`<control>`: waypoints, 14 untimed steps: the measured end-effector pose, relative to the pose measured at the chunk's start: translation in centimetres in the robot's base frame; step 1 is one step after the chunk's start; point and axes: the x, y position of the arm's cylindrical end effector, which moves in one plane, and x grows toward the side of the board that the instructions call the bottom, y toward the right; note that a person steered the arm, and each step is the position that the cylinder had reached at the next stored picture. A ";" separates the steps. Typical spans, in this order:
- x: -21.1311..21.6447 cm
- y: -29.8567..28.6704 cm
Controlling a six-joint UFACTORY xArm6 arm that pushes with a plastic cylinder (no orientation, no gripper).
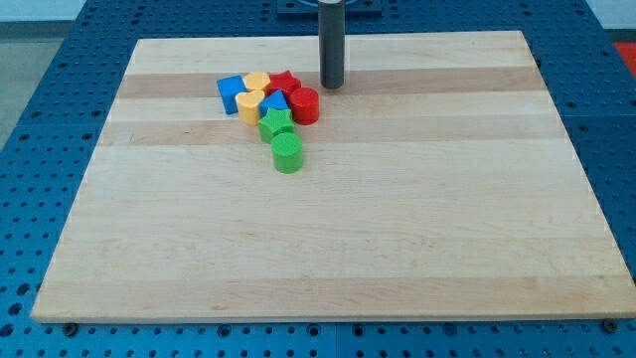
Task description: Move the red star along with red circle towards the bottom center
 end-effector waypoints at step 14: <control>-3.4 -15.0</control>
